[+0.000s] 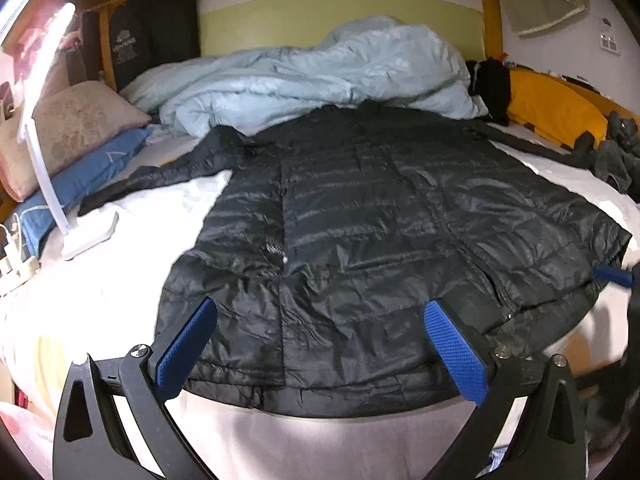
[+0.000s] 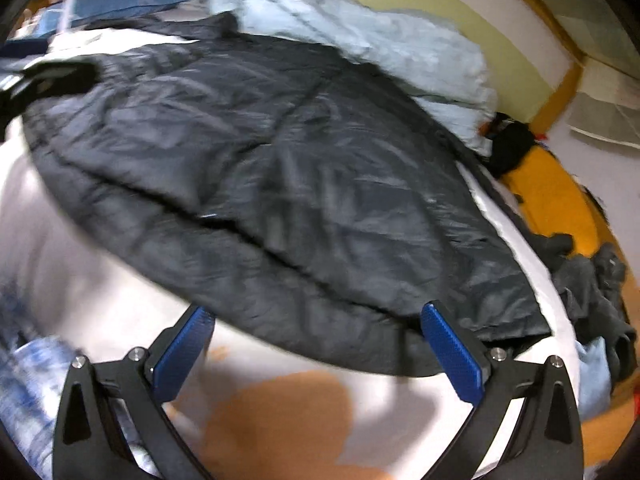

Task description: Fold large clothes

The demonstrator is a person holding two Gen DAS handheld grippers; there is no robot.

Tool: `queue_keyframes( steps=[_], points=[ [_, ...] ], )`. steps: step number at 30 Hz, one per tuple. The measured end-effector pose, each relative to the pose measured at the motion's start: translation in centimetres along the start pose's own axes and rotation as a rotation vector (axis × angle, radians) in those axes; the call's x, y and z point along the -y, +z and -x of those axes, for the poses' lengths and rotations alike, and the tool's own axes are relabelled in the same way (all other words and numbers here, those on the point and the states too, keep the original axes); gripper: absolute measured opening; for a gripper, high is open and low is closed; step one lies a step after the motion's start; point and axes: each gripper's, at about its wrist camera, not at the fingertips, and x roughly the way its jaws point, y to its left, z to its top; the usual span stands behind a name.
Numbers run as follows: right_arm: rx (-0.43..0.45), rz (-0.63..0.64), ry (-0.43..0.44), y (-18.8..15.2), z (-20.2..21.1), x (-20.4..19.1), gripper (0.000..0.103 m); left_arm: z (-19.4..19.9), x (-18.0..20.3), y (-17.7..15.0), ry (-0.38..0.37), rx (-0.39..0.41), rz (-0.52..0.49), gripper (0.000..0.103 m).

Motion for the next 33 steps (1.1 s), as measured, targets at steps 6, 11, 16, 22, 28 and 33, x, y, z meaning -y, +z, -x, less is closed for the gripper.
queue_keyframes(
  steps=[6,11,16,22,28,33],
  points=[
    [-0.017,-0.087,-0.128,0.2,-1.0,3.2,0.103,-1.0,2.2,-0.8,-0.097,-0.094,-0.142,0.103],
    [-0.024,-0.178,-0.146,0.3,-1.1,5.4,0.103,-1.8,4.3,-2.1,-0.194,-0.185,-0.237,0.103],
    [-0.022,-0.249,-0.143,0.1,-1.0,7.1,0.103,-3.1,5.6,-3.1,-0.115,-0.218,-0.295,0.103],
    [-0.018,-0.205,-0.263,0.3,-2.0,7.2,0.103,-4.3,2.7,-2.2,0.134,-0.138,-0.211,0.101],
    [-0.053,-0.101,-0.321,0.3,-3.5,6.5,0.054,-6.1,-0.8,-1.7,0.225,-0.140,-0.120,0.017],
    [-0.061,-0.155,-0.221,-0.3,-3.0,7.2,0.009,-4.5,-2.3,-0.9,0.194,-0.090,-0.032,0.007]
  ],
)
